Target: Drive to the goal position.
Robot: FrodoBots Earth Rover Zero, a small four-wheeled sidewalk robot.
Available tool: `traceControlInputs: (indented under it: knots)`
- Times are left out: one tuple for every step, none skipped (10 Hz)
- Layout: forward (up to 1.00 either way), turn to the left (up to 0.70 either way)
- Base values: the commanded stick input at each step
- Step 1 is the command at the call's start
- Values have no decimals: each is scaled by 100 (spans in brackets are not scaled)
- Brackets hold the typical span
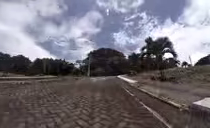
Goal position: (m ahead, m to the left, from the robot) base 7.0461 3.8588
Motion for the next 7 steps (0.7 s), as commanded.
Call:
traceControlInputs:
  knots:
    - [100, 0]
    - [100, 0]
    - [100, 0]
    - [100, 0]
    - [100, 0]
    - [100, 0]
    - [100, 0]
